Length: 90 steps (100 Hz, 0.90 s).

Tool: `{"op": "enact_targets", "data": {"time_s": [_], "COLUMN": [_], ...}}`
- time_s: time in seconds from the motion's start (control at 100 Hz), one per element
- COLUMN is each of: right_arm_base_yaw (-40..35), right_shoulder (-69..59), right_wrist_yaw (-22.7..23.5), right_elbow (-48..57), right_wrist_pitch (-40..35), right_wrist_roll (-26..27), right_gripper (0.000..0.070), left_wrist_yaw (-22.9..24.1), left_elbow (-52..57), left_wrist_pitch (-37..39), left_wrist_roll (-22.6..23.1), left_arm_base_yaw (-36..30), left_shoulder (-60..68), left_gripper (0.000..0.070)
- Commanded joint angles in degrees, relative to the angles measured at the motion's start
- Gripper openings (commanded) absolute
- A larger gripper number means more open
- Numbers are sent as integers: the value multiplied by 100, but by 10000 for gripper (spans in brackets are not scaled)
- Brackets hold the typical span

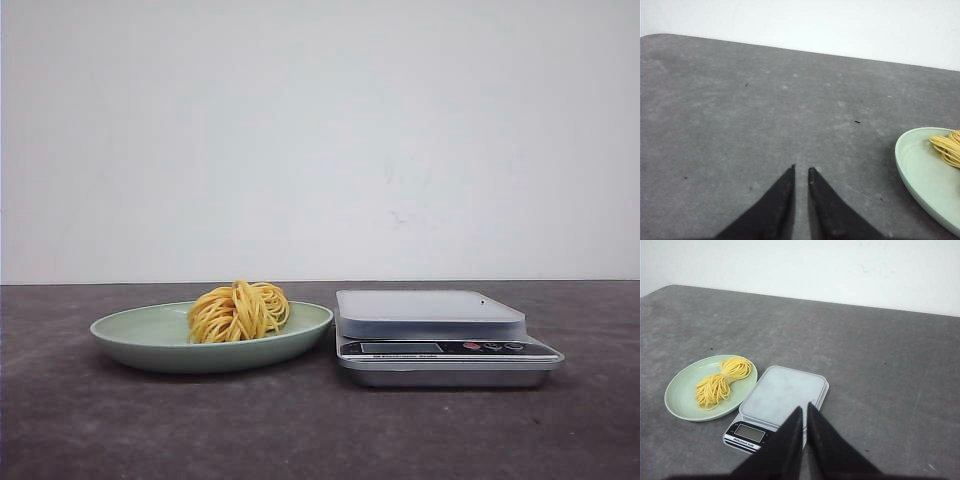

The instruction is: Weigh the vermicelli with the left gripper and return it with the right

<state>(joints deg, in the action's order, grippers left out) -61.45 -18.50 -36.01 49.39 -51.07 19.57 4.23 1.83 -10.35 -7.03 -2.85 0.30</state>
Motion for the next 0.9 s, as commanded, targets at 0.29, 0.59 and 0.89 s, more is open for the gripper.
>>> {"op": "enact_targets", "data": {"time_s": [0.29,0.59,0.89], "right_arm_base_yaw": [-68,-68,850], "right_shoulder": [-9,-7,-2], "right_wrist_yaw": [-4,-4,-385], "right_elbow": [33,33,15], "right_wrist_pitch": [50,50,323], "right_wrist_roll": [61,61,-461], "right_gripper": [4,4,4], "left_wrist_yaw": [-20,-20,-20], "left_elbow": [-103,-103,-103], "left_wrist_pitch": [-35,-35,-35], "left_wrist_roll": [46,46,46], "left_arm_base_yaw": [11,11,11], "left_shoulder": [-11,-11,-11], "left_gripper": [11,11,11]}}
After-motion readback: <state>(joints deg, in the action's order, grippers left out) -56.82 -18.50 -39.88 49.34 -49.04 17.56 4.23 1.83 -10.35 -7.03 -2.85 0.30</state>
